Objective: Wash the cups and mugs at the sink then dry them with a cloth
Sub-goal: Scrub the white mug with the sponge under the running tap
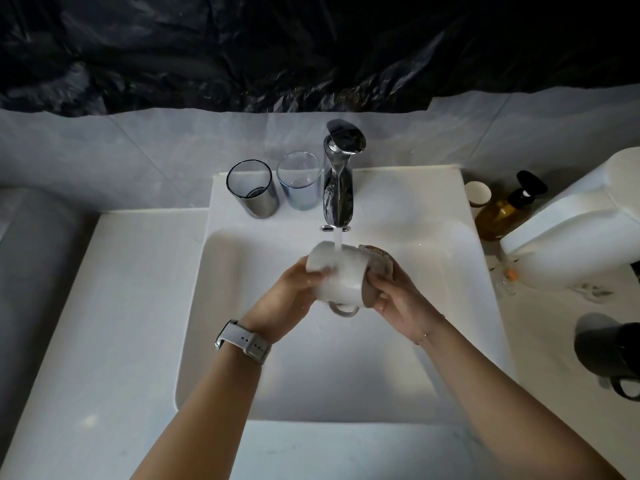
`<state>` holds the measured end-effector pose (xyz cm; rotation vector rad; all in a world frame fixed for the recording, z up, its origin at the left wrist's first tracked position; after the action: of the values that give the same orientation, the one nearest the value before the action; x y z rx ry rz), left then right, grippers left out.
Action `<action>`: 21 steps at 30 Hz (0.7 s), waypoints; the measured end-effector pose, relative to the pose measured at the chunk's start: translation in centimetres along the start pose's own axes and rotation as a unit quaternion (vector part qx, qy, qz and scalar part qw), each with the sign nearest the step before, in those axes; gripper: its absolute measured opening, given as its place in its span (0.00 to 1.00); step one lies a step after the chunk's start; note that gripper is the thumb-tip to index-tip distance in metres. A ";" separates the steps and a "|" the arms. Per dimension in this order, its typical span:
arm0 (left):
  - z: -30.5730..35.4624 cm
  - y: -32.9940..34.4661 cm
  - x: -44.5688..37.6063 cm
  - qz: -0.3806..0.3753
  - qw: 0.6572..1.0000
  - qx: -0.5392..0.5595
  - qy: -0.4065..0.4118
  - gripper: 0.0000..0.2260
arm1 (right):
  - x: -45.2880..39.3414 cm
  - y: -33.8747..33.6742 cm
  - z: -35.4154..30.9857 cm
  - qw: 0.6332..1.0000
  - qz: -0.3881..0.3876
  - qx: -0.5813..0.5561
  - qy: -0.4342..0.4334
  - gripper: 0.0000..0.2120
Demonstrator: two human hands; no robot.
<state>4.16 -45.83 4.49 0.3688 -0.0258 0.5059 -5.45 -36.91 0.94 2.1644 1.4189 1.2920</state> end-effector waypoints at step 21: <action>-3.9 -6.1 1.5 0.428 0.895 -0.122 -0.013 0.17 | 1.0 5.0 -2.4 0.840 0.145 0.488 -0.189 0.10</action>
<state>8.10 -48.70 -1.04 0.0948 -0.2862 1.3596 -4.08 -39.13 5.97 3.1075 1.8286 0.0470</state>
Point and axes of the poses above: each hand's wrist, its own x-axis away from the middle knuckle, its own y-axis out of the palm, z = x × y, the point moved 9 cm from there along -x, towards the middle knuckle, and after that the axes turned 15 degrees about y, right-handed, at the moved point
